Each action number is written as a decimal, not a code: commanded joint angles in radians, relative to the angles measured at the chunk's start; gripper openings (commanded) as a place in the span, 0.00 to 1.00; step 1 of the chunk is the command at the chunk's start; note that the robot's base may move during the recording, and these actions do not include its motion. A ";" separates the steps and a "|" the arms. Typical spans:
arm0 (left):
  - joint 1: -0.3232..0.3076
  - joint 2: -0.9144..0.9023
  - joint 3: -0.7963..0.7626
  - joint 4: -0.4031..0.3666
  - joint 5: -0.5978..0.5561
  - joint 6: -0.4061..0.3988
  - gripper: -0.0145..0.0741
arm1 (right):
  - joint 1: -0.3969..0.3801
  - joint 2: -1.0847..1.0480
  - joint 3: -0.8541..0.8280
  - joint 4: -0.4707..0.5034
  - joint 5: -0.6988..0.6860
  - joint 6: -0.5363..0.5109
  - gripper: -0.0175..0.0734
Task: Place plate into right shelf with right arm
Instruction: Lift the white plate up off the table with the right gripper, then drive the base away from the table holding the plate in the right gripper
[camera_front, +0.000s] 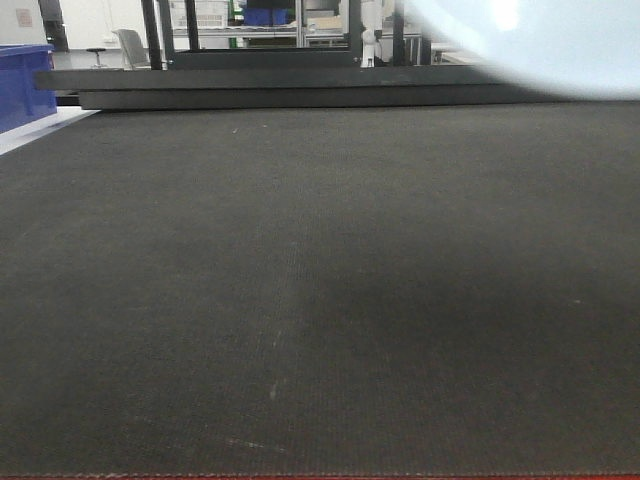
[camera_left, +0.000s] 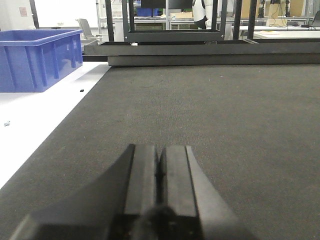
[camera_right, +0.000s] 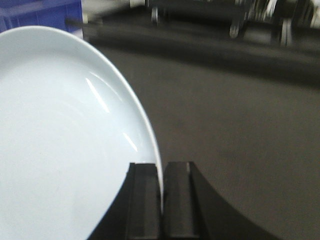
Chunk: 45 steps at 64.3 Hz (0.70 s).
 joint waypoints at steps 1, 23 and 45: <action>0.001 -0.011 0.009 -0.002 -0.089 -0.002 0.11 | 0.001 -0.058 -0.029 -0.044 -0.122 -0.010 0.25; 0.001 -0.011 0.009 -0.002 -0.089 -0.002 0.11 | 0.001 -0.138 -0.029 -0.045 -0.192 -0.010 0.25; 0.001 -0.011 0.009 -0.002 -0.089 -0.002 0.11 | 0.001 -0.138 -0.029 -0.045 -0.192 -0.010 0.25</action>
